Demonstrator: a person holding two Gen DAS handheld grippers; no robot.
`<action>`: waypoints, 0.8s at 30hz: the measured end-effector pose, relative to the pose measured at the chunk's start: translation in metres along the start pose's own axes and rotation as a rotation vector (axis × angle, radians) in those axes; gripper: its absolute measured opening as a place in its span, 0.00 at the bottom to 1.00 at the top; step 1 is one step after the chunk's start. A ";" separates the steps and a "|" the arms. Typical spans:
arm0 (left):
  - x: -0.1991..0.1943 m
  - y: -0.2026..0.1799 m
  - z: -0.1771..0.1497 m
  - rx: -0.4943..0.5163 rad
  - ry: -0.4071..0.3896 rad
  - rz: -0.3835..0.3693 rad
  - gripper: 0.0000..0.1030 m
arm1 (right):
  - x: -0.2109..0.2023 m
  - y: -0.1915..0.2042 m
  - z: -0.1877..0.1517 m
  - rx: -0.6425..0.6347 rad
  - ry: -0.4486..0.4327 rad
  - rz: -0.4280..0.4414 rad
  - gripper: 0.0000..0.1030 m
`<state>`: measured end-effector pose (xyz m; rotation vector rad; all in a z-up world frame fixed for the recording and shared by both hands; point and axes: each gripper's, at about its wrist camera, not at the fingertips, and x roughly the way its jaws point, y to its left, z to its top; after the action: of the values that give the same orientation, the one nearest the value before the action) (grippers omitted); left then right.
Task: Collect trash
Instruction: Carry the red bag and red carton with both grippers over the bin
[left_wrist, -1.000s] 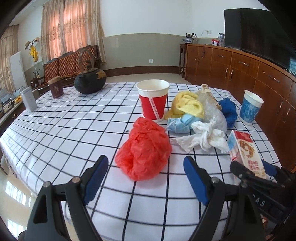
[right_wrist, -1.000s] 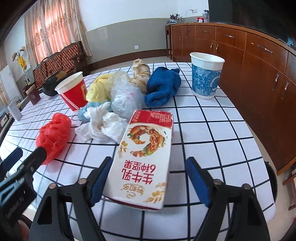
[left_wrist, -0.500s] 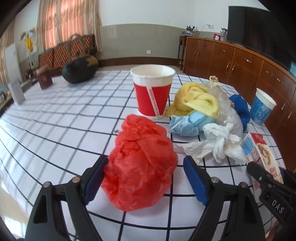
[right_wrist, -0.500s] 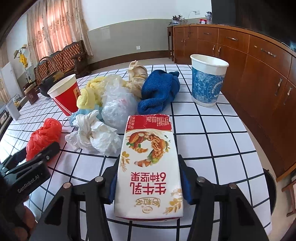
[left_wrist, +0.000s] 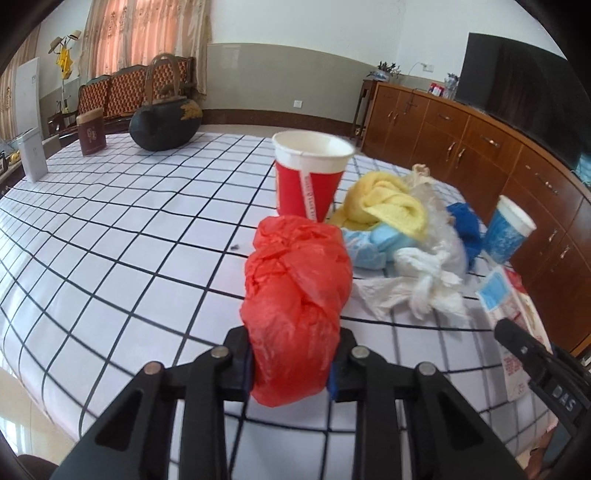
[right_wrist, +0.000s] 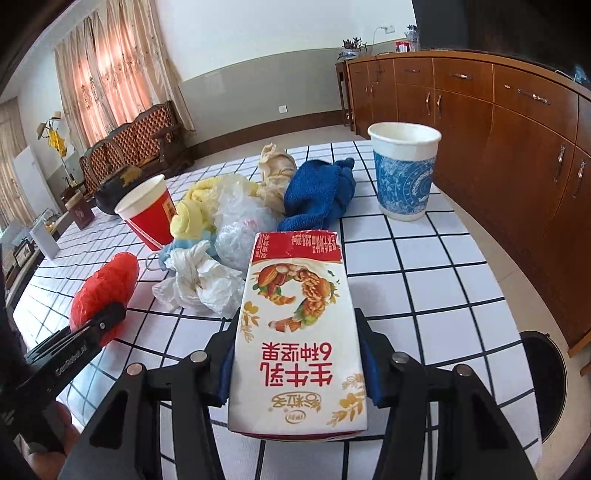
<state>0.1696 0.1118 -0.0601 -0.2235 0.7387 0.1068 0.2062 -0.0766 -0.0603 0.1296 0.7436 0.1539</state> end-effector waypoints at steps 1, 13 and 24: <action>-0.004 0.000 0.000 0.000 -0.003 -0.007 0.29 | -0.002 -0.001 0.000 0.001 -0.004 0.001 0.54; -0.039 -0.049 -0.014 0.085 -0.015 -0.099 0.29 | -0.041 -0.023 -0.008 0.017 -0.050 0.003 0.53; -0.051 -0.091 -0.026 0.148 -0.001 -0.170 0.29 | -0.071 -0.063 -0.018 0.084 -0.083 -0.011 0.53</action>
<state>0.1308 0.0167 -0.0296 -0.1439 0.7206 -0.1096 0.1488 -0.1501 -0.0370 0.2106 0.6683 0.1066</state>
